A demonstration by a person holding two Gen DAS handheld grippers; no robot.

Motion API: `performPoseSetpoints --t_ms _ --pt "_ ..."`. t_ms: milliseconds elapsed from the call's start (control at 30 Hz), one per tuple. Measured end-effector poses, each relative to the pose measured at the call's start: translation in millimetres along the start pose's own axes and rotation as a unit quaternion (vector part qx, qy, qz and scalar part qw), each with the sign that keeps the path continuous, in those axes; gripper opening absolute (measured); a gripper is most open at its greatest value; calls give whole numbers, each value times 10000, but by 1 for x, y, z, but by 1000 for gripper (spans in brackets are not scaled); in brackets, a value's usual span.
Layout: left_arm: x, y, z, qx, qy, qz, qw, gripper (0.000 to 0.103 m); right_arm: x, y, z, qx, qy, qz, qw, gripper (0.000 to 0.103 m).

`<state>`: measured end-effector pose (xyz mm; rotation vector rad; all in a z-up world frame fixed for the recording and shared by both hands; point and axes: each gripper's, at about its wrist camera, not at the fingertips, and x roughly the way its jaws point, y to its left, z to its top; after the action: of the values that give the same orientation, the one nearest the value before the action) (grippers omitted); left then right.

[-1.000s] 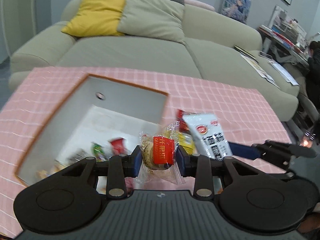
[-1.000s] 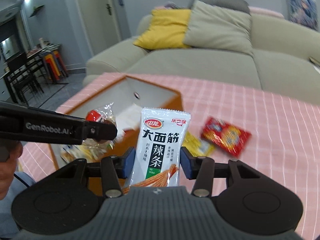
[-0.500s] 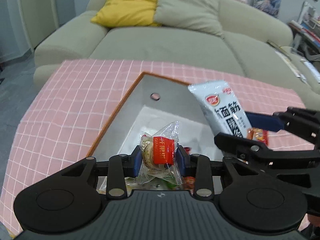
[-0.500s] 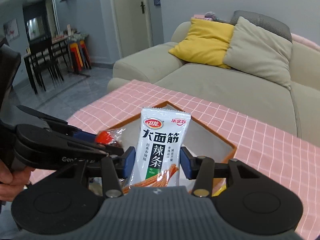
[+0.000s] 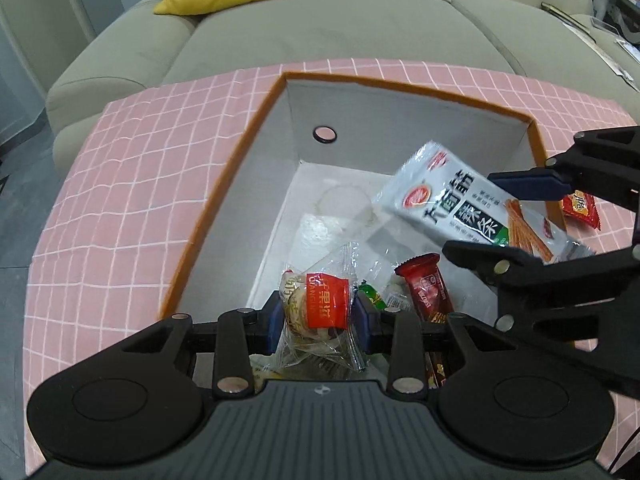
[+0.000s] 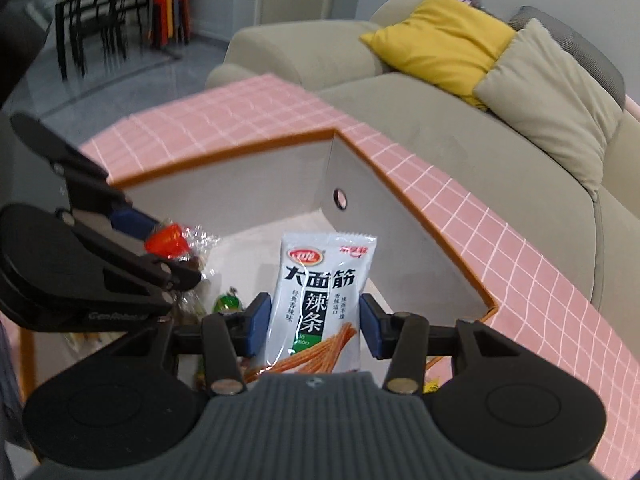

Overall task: Organize snacks
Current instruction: 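Open both grippers to drop the cake and packet into the shoebox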

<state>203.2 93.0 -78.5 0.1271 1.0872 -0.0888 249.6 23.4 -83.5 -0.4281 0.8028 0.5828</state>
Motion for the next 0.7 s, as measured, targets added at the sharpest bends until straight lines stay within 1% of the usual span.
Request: performPoseSetpoints --t_ms 133,300,367,500,600,700 --pt "14 0 5 105 101 -77 9999 40 16 0 -5 -183 237 -1 9996 45" --pt "28 -4 6 251 204 -10 9995 41 32 -3 -6 -267 453 -53 9986 45" --pt "29 -6 6 272 197 -31 9994 41 36 -2 -6 -313 489 -81 9983 45" --pt "31 -7 7 256 184 0 9995 42 41 3 -9 -567 544 -302 9964 46" --pt "32 -8 8 232 175 6 9996 43 40 -2 -11 -498 578 -276 9967 46" --pt "31 -10 8 309 164 58 9994 47 37 -3 -10 -478 576 -216 9970 46"
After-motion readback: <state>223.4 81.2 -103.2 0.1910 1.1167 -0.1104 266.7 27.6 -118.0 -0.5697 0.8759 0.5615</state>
